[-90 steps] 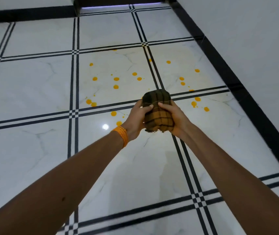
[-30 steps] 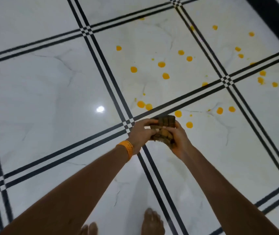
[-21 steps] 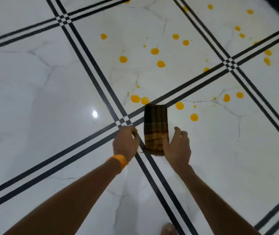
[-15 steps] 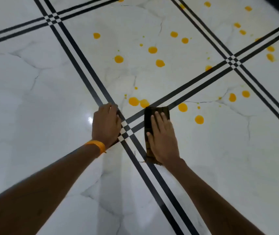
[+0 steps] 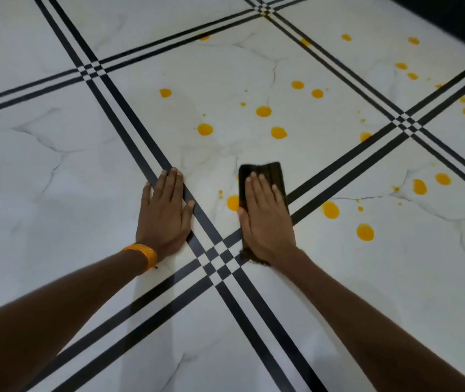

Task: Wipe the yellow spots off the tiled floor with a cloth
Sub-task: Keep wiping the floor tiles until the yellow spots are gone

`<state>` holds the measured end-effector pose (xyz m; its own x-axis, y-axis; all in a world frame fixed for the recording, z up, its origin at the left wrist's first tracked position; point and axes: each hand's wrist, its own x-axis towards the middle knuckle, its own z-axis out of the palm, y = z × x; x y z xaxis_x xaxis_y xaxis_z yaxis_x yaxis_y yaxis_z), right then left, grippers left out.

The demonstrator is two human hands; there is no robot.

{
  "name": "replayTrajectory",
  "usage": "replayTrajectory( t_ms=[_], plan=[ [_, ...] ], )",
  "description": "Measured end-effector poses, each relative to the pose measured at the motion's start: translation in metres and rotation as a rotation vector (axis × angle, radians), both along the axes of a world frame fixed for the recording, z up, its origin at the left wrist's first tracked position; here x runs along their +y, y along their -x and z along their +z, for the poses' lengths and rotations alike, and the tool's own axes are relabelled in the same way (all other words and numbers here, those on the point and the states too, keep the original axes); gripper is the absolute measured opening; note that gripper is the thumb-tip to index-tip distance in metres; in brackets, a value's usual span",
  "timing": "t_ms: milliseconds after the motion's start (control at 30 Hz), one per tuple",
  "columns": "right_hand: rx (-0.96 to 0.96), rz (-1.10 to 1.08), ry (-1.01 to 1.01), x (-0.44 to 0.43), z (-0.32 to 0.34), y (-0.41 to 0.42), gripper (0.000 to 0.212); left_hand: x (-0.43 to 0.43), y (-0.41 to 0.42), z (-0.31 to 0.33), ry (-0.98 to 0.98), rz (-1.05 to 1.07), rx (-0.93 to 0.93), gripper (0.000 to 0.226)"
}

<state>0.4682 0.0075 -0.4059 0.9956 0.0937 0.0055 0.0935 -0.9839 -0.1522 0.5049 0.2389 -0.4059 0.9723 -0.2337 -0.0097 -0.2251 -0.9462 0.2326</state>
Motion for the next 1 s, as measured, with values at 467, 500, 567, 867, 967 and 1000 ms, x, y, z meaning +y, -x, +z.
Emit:
replayTrajectory(
  t_ms=[467,500,567,867,967,1000],
  plan=[
    [0.009,0.118,-0.016,-0.005,0.011,0.006,0.066,0.035,-0.054,0.002,-0.008,0.011,-0.049,0.068],
    [-0.007,-0.003,0.0,-0.017,0.01,-0.011,0.068,0.036,-0.055,0.002,-0.015,0.013,-0.049,0.068],
    [-0.009,-0.264,0.005,-0.019,0.013,-0.064,0.074,0.038,-0.057,0.0,-0.025,0.021,-0.051,0.067],
    [-0.005,0.225,-0.024,0.046,0.014,0.003,0.065,0.037,-0.059,-0.002,-0.006,-0.007,-0.056,0.063],
    [-0.028,-0.169,0.013,-0.003,0.011,-0.057,0.069,0.039,-0.058,-0.003,-0.02,0.01,-0.051,0.062],
    [-0.018,-0.27,0.003,0.001,0.011,-0.079,0.071,0.04,-0.058,-0.004,-0.022,0.012,-0.05,0.063]
  ],
)
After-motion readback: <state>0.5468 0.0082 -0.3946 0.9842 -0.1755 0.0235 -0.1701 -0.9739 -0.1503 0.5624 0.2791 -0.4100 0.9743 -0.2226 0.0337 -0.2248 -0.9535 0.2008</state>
